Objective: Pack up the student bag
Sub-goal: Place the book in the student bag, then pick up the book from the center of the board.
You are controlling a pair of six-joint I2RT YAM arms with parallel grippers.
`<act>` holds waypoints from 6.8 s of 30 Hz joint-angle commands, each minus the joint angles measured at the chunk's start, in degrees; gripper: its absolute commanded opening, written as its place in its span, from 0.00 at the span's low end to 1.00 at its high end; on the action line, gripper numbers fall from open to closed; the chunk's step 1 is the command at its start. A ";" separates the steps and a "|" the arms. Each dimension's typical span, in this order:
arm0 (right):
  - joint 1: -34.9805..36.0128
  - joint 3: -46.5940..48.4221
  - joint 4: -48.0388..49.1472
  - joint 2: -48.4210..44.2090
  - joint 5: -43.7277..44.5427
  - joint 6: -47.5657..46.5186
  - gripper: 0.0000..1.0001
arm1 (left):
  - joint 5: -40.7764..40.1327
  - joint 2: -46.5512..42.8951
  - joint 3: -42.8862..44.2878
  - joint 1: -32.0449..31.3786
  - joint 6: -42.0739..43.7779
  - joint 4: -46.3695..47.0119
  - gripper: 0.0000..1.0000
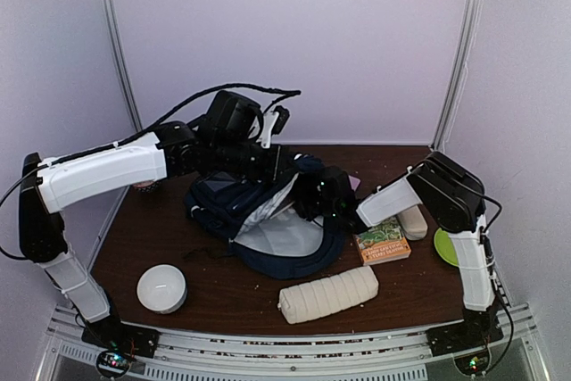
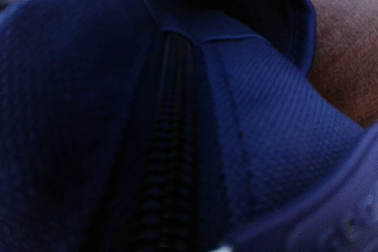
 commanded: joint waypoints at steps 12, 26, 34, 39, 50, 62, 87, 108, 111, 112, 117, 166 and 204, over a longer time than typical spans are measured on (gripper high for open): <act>-0.09 -7.09 -16.69 -13.81 -5.14 -13.20 0.63 | -2.22 -4.49 -1.94 0.81 -2.30 10.27 0.00; 1.01 -7.93 -27.83 -22.20 -6.51 -21.38 0.65 | -1.38 -4.85 -2.69 0.91 -1.91 11.09 0.00; 1.44 -11.11 -31.80 -27.83 -4.98 -23.40 0.65 | -1.09 -5.29 -3.25 0.91 -2.02 11.85 0.00; 2.03 -11.21 -29.83 -26.35 -4.82 -21.79 0.54 | 0.06 -5.20 -4.14 0.91 -3.36 13.58 0.00; 2.65 -8.33 -16.23 -13.40 1.00 -9.94 0.39 | 0.21 -3.68 -6.08 0.78 -7.00 17.75 0.00; 2.27 -2.63 -20.13 -14.21 -3.38 -15.96 0.46 | -2.70 -6.57 -8.75 0.82 -3.96 14.78 0.00; -7.91 -35.93 -59.03 -65.54 15.63 -37.92 0.58 | -18.33 -10.38 -19.02 1.59 4.21 10.80 0.00; -12.42 -50.12 -36.51 -58.30 3.24 -26.64 0.60 | -14.20 -4.46 -22.32 7.27 5.98 6.39 0.00; -10.35 -50.50 -33.96 -57.48 2.91 -24.21 0.60 | -13.90 -6.67 -22.29 7.38 7.58 5.77 0.07; -9.58 -50.64 -32.87 -57.47 2.89 -23.73 0.59 | -13.80 -7.44 -22.13 7.36 7.83 5.25 0.11; -5.87 -48.20 -32.32 -56.16 1.68 -24.24 0.59 | -12.57 -11.65 -19.58 7.29 9.36 1.83 0.65; -11.60 -45.26 -26.01 -43.22 -3.84 -30.51 0.55 | 5.29 37.37 19.09 -1.11 -27.82 -3.31 0.87; -11.59 -47.27 -28.31 -47.58 -6.98 -31.42 0.53 | 16.98 48.65 28.56 -3.12 -25.77 -4.74 0.77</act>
